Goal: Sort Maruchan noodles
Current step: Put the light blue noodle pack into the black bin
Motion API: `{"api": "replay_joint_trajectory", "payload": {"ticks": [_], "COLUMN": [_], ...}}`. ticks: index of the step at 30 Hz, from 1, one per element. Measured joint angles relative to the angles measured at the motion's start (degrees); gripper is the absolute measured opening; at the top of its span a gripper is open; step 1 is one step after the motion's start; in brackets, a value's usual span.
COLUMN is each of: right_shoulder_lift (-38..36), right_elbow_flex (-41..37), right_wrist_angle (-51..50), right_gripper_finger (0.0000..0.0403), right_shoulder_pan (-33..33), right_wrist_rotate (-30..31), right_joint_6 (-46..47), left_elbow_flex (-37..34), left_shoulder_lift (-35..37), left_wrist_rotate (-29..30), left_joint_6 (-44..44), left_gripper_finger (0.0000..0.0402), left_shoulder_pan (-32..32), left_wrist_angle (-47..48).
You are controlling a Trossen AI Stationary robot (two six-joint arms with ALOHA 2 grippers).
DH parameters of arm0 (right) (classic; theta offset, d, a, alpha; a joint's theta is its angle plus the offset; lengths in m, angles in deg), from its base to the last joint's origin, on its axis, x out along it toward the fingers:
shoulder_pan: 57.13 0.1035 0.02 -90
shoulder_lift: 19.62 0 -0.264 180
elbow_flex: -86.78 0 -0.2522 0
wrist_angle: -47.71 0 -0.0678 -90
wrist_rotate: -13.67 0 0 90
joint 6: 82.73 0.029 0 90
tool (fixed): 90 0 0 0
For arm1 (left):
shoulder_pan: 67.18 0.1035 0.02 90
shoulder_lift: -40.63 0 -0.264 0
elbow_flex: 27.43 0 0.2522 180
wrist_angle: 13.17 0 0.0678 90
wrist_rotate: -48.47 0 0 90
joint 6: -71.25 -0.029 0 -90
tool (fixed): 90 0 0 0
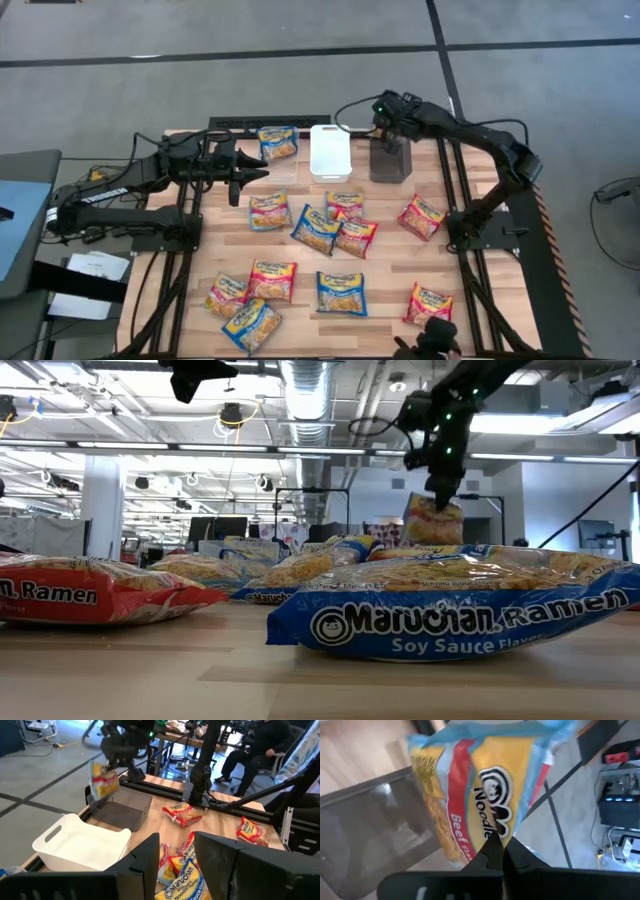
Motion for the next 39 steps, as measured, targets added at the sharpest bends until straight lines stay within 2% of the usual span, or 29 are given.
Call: {"api": "replay_joint_trajectory", "payload": {"ticks": [6,13,24,33,39], "right_shoulder_lift": [4.13,5.62,5.77,9.89,9.9], "right_elbow_flex": [0.01,0.01,0.02,0.05,0.04], "right_wrist_angle": [-0.66,-1.31,-2.84,-2.84,-2.81], "right_gripper_finger": [0.0004,0.0004,0.0004,0.0004,0.0012], "right_shoulder_pan": [0.68,1.03,0.44,0.76,0.7], "right_wrist_rotate": [0.62,7.0,6.7,6.49,6.46], "right_joint_6": [-0.66,-0.69,-2.63,-1.69,-1.25], "left_elbow_flex": [0.0,0.0,0.0,0.0,0.0], "left_shoulder_lift": [0.0,0.0,0.0,0.0,0.0], "left_wrist_rotate": [0.0,-0.01,-0.02,-0.07,-0.2], "left_joint_6": [0.0,0.0,0.02,1.44,1.46], "left_gripper_finger": [0.0112,0.0112,0.0112,0.0112,0.0112], "left_shoulder_pan": [0.0,0.0,0.0,0.0,0.0], "left_wrist_angle": [-0.02,-0.02,-0.03,-0.04,-0.04]}}
